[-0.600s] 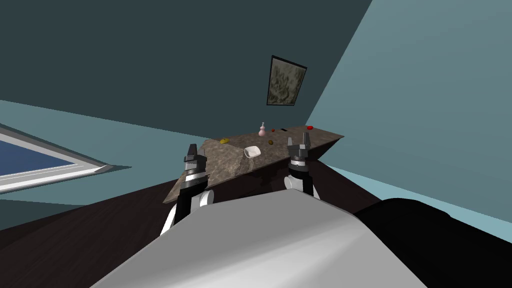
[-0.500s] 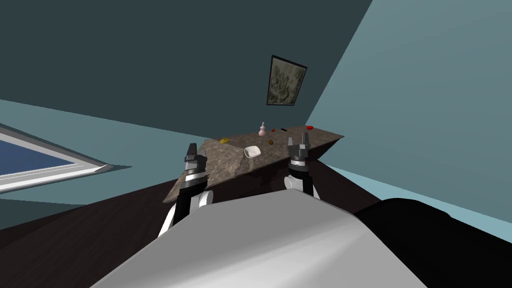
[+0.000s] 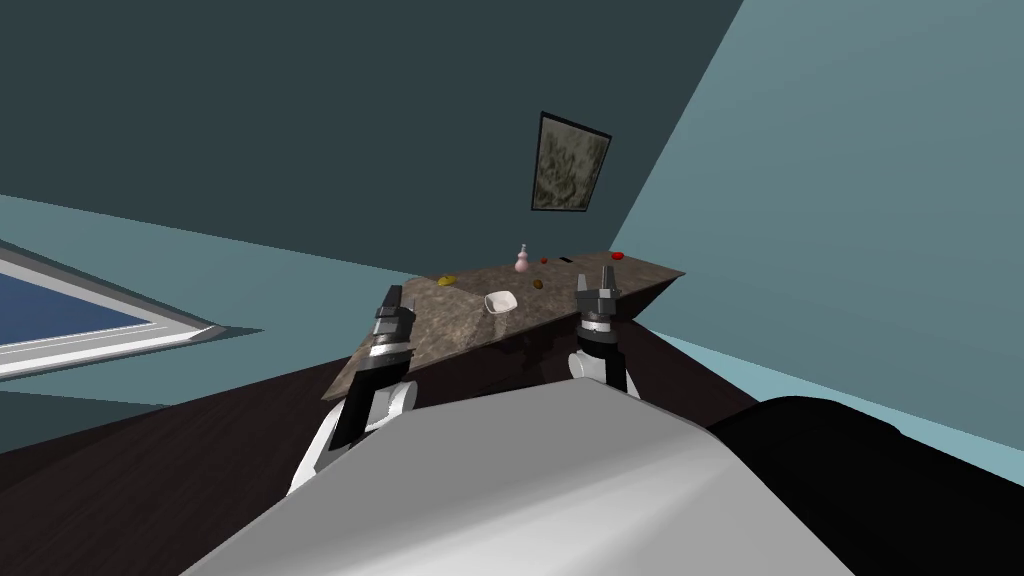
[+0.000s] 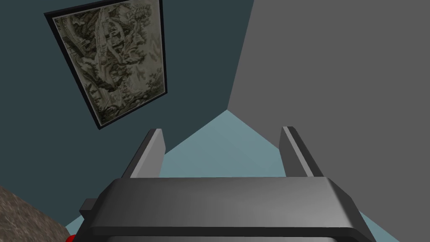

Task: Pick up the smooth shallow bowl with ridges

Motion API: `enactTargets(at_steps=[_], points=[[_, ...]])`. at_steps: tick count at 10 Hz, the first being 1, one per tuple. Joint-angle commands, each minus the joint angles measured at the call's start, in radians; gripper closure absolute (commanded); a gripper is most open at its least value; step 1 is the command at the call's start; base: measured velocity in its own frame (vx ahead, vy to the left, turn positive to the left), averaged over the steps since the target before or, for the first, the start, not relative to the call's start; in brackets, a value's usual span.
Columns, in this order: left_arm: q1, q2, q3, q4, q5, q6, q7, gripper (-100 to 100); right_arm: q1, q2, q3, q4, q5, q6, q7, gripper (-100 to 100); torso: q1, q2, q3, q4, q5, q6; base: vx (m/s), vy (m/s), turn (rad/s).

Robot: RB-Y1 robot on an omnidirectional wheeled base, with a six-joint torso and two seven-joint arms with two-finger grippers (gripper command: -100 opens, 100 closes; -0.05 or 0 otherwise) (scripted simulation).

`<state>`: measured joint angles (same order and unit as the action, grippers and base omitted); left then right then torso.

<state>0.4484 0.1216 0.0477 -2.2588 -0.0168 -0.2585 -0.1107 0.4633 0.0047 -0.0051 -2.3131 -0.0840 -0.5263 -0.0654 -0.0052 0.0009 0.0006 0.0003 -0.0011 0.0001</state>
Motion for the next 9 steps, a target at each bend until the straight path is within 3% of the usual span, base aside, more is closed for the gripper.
enactTargets(at_steps=[1, 3, 9], points=[[-0.007, 0.014, 0.004, 0.003, 0.006, 0.028, 0.002, -100, 0.0, 0.0, 0.0, 0.0, 0.0, 0.0, 0.0, 0, 0.0, 0.0, 0.0, 0.0, 0.0, 0.0, -0.005, -0.061, 0.009], [-0.025, 0.045, 0.013, 0.003, 0.027, 0.091, 0.006, -100, 0.0, 0.0, 0.0, 0.0, 0.0, 0.0, 0.0, 0, 0.002, -0.001, 0.0, 0.0, 0.0, 0.0, -0.007, -0.066, 0.015], [-0.058, 0.075, 0.03, 0.003, 0.067, 0.237, 0.013, -100, 0.0, 0.0, 0.0, 0.0, 0.0, 0.0, 0.0, 0, 0.001, -0.001, -0.001, 0.0, 0.0, 0.0, -0.007, -0.062, 0.016]])
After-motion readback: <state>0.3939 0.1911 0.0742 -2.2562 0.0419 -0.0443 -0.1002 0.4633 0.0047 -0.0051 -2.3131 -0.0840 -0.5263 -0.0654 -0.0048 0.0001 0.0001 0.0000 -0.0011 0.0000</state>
